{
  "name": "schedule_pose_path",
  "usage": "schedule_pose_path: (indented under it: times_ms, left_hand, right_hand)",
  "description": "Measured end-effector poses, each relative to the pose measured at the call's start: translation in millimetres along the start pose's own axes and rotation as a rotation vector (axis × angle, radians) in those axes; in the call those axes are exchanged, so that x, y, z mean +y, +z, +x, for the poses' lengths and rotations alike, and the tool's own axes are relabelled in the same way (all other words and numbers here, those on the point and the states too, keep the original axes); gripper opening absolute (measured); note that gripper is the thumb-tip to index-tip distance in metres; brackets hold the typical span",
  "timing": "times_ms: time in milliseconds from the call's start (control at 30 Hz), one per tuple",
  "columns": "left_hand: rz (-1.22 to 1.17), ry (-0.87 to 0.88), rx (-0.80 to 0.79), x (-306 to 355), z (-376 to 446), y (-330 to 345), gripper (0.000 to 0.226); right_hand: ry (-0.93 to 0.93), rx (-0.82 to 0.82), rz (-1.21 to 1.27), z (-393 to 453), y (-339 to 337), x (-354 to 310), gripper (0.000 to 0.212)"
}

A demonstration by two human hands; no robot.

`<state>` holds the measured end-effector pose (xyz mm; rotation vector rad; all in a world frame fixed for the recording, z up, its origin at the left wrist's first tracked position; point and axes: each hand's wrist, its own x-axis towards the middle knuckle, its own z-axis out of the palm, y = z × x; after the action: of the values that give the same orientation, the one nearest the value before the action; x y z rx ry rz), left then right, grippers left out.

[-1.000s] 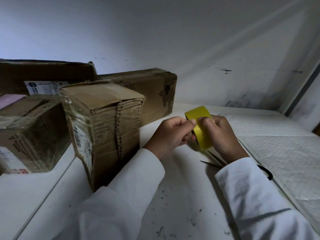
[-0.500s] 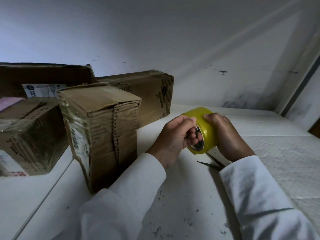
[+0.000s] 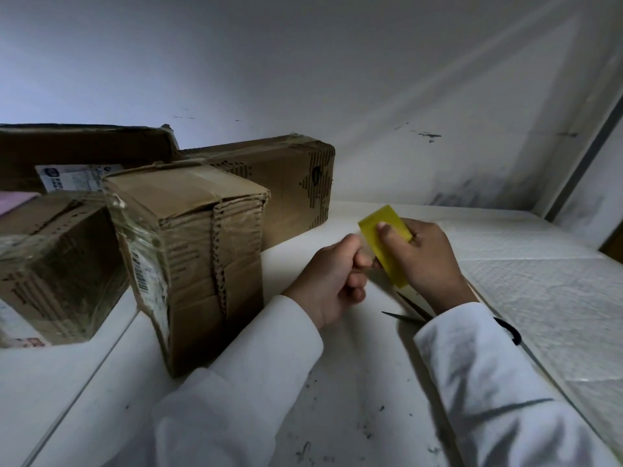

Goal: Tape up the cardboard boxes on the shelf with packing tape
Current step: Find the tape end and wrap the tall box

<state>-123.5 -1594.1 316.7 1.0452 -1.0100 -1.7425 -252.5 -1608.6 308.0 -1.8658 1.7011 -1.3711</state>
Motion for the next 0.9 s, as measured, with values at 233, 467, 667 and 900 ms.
schedule_pose_path:
  times_ms: [233, 467, 667, 900]
  left_hand:
    - [0.593, 0.225, 0.039, 0, 7, -11, 0.026]
    - [0.088, -0.036, -0.198, -5, 1, -5, 0.026]
    - [0.235, 0.069, -0.062, -8, 7, 2, 0.02]
    - [0.172, 0.112, -0.053, -1, 3, 3, 0.017]
  right_hand:
    - [0.046, -0.069, 0.075, -2, -2, -2, 0.036]
    - [0.136, 0.122, 0.271, 4, -6, 3, 0.041]
    - [0.155, 0.118, 0.314, 4, -1, 4, 0.043]
    - [0.311, 0.18, 0.509, 6, 0, 1, 0.044]
